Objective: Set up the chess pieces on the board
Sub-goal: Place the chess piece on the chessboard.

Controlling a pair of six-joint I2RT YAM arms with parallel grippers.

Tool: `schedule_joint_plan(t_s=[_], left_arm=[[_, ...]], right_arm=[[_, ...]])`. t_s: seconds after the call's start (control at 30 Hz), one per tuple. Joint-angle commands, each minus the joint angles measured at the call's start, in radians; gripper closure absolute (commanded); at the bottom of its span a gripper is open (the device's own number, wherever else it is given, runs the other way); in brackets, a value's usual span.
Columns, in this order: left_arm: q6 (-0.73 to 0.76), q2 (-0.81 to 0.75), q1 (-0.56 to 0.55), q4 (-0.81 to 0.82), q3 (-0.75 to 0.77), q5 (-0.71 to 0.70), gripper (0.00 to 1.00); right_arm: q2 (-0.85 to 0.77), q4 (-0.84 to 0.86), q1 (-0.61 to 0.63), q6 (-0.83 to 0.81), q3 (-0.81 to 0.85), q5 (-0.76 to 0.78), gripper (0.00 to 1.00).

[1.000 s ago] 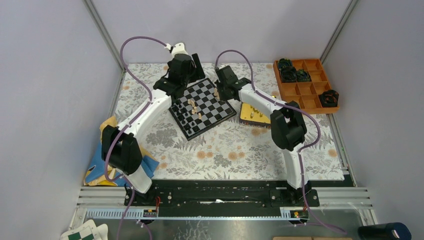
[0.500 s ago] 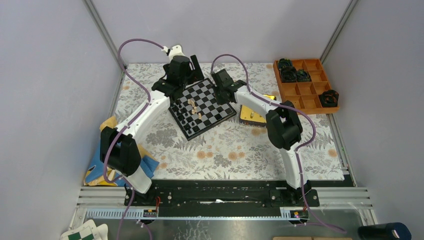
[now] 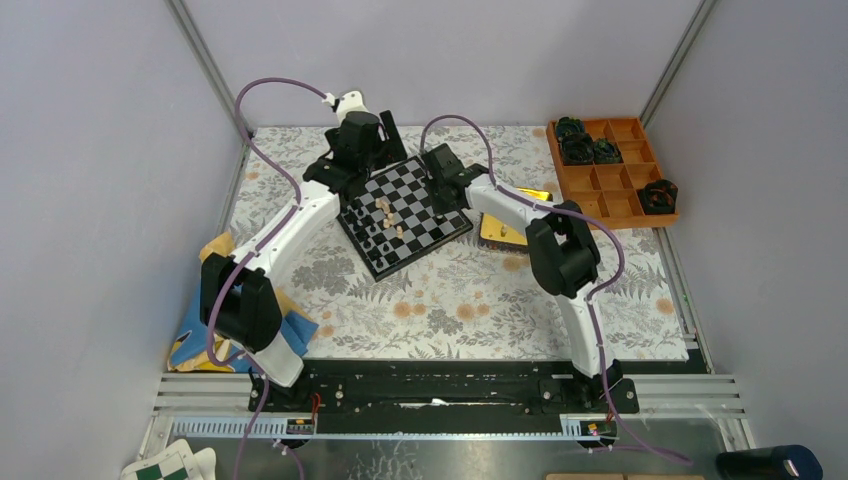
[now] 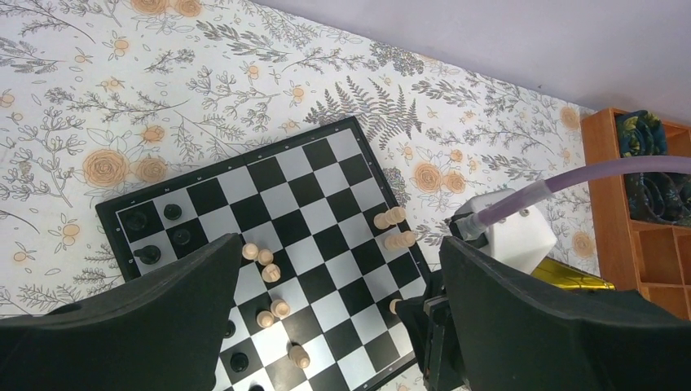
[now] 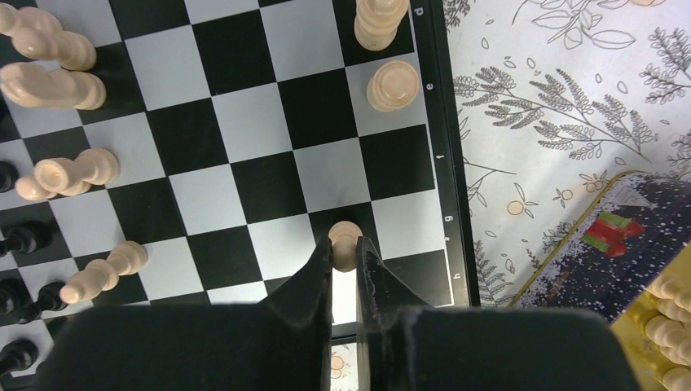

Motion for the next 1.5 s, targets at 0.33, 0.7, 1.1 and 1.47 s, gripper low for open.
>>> schedule_joint_plan(t_s=[0.33, 0.7, 1.1, 1.47], left_arm=[[-0.008, -0.012, 0.015, 0.009, -0.005, -0.031, 0.01], [-0.005, -0.002, 0.016, 0.012, 0.006, -0.029, 0.01], [0.0, 0.002, 0.015, 0.008, 0.028, -0.043, 0.01], [-0.001, -0.002, 0.018, 0.006, 0.031, -0.05, 0.01]], right_arm=[[0.033, -0.001, 0.011, 0.0, 0.02, -0.018, 0.79], [-0.012, -0.004, 0.011, -0.024, 0.041, -0.009, 0.61], [-0.154, 0.021, 0.009, -0.043, -0.013, 0.033, 0.59], [-0.35, 0.071, -0.04, -0.042, -0.145, 0.139, 0.58]])
